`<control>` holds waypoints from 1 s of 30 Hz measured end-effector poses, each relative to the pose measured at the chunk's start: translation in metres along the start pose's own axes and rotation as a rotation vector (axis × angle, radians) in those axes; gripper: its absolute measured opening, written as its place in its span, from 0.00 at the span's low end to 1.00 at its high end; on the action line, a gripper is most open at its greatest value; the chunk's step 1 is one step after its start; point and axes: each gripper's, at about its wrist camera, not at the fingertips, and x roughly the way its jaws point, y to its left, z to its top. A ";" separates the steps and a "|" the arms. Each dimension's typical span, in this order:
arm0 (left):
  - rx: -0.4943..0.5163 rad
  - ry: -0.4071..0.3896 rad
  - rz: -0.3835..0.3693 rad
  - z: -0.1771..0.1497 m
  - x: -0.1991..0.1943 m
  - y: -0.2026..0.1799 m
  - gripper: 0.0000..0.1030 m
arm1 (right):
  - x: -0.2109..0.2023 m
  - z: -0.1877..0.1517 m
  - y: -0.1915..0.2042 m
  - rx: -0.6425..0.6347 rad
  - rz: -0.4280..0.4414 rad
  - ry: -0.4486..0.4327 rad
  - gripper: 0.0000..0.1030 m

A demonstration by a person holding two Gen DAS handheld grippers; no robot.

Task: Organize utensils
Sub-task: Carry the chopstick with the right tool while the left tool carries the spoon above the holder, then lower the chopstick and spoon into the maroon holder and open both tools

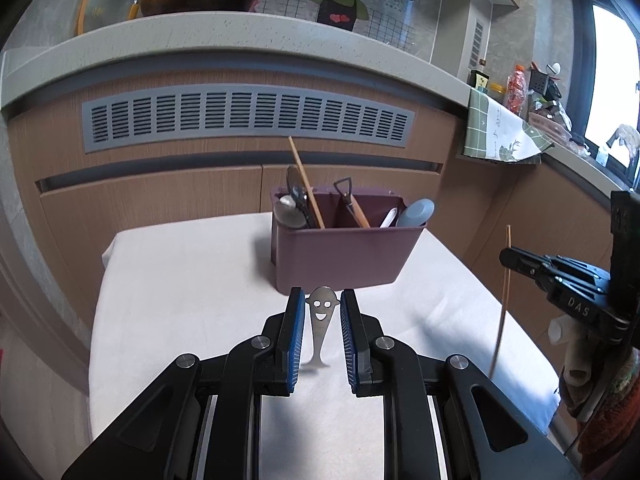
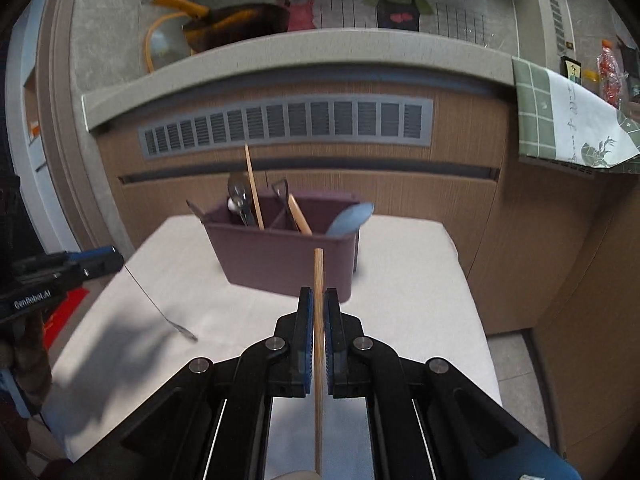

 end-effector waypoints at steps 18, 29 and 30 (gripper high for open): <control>0.092 -0.327 -0.047 0.179 -0.025 -0.019 0.18 | -0.051 0.186 0.007 0.005 -0.009 -0.368 0.04; 0.004 -0.201 -0.104 0.180 0.053 0.010 0.18 | 0.019 0.205 0.007 -0.014 -0.005 -0.380 0.04; -0.006 -0.180 -0.110 0.175 0.064 0.013 0.18 | 0.027 0.201 0.006 -0.010 -0.001 -0.369 0.04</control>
